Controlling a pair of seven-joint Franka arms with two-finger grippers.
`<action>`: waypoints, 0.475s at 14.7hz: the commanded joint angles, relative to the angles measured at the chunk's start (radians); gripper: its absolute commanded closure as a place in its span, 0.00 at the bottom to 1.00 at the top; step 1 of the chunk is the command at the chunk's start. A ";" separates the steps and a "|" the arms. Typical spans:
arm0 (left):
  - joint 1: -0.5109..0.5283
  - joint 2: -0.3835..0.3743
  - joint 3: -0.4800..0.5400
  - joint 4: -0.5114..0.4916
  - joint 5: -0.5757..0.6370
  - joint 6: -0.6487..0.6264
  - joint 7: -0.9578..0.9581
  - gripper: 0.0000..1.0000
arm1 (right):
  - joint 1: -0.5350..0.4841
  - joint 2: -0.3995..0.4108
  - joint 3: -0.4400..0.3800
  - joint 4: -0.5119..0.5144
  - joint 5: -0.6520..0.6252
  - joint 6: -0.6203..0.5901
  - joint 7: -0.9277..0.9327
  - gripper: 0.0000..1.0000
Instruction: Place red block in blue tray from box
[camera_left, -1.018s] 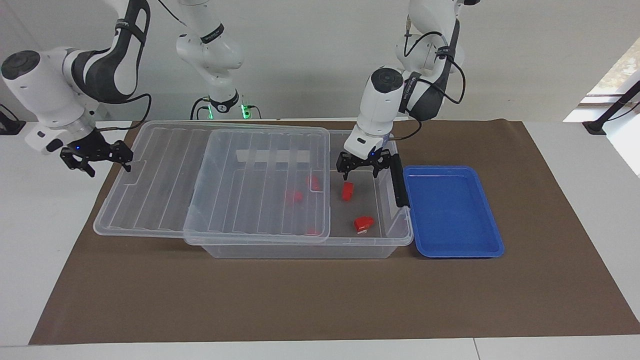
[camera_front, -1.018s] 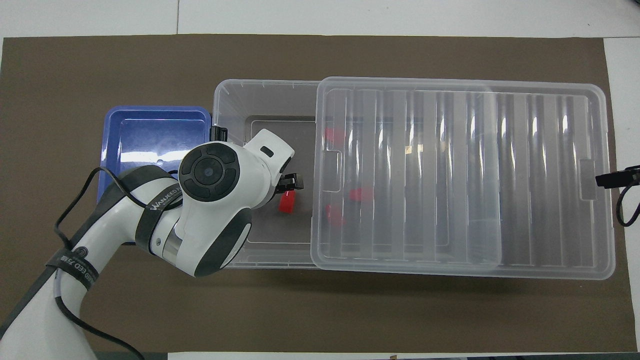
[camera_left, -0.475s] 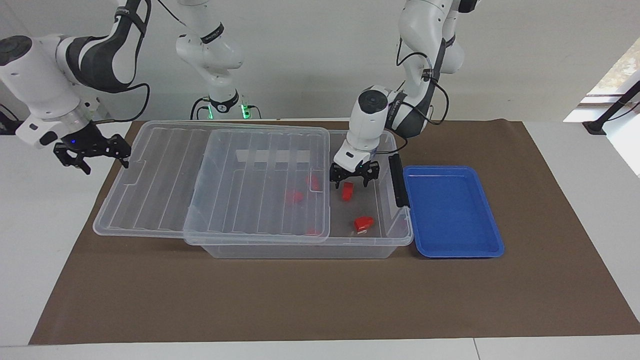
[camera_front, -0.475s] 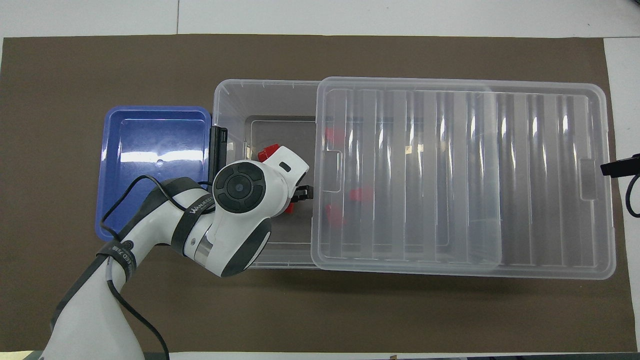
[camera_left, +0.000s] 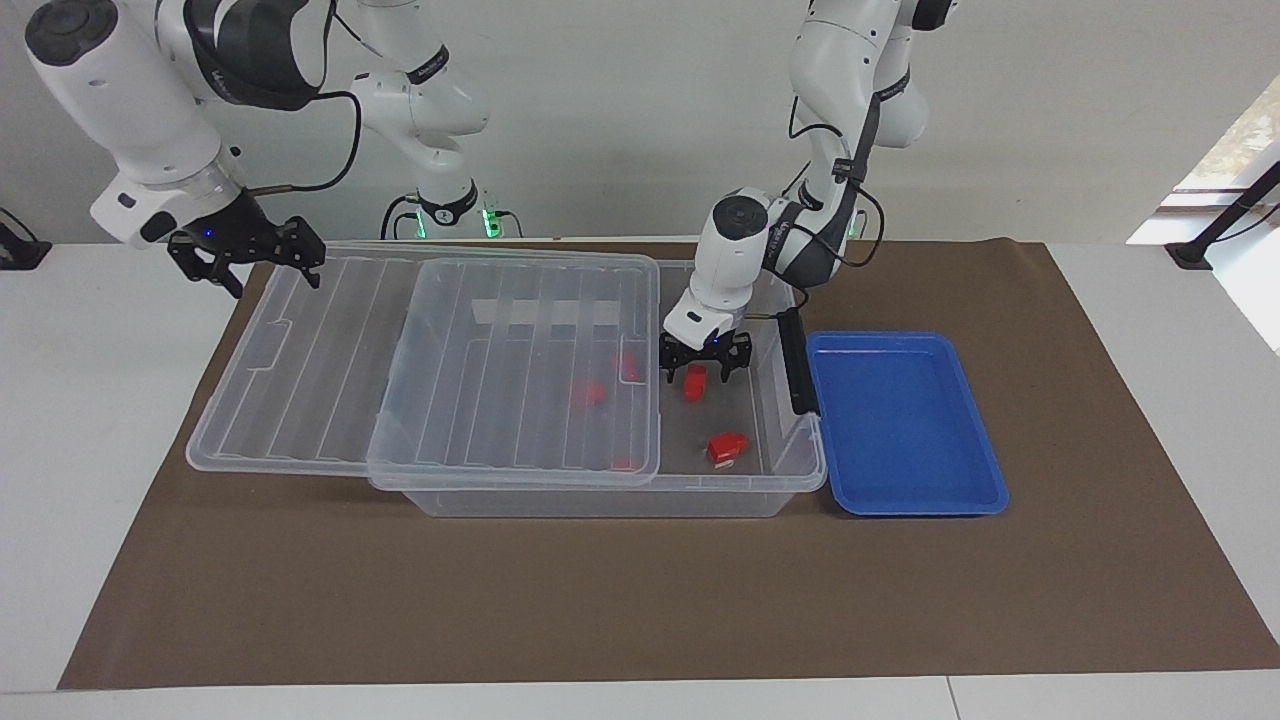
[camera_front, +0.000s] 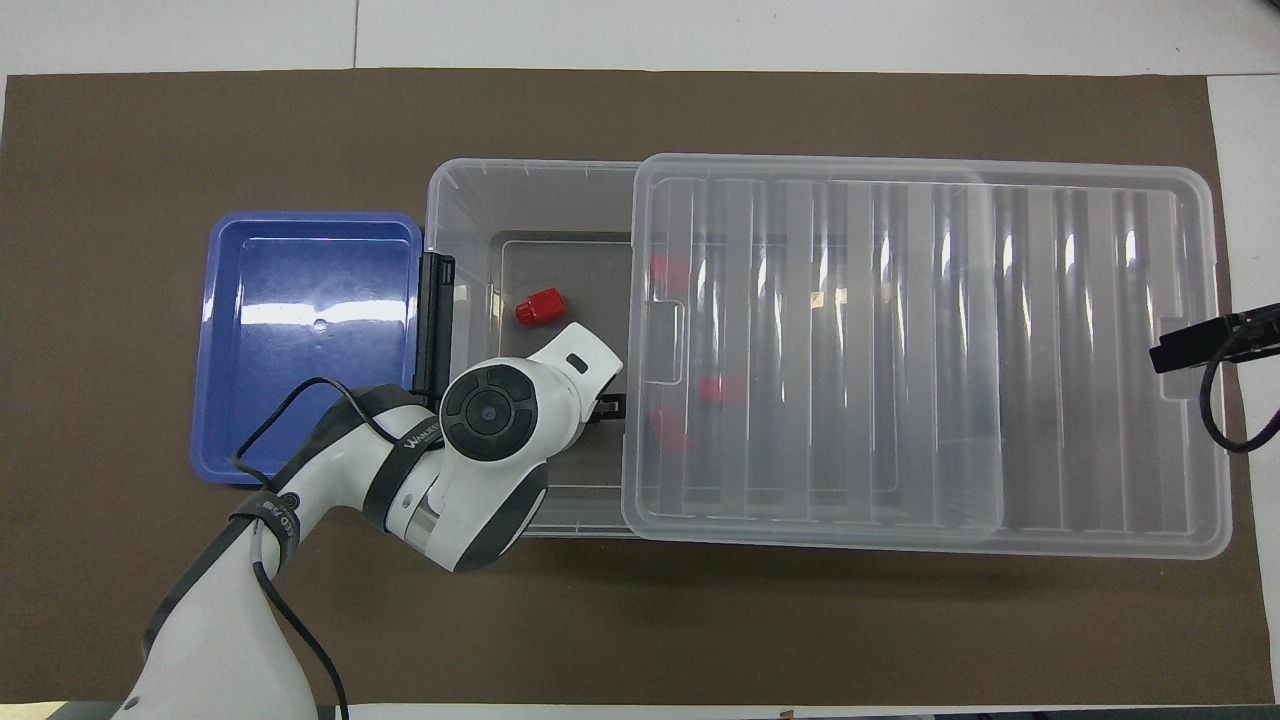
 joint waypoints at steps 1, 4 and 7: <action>-0.030 -0.035 0.014 -0.031 0.005 -0.001 -0.004 1.00 | -0.014 -0.016 0.002 -0.010 0.001 -0.028 0.015 0.00; -0.030 -0.038 0.014 -0.022 0.005 -0.030 -0.002 1.00 | 0.050 -0.018 -0.004 0.005 -0.001 -0.006 0.101 0.00; -0.021 -0.102 0.014 -0.018 0.005 -0.108 0.001 1.00 | 0.074 -0.015 -0.007 0.013 -0.005 -0.011 0.109 0.00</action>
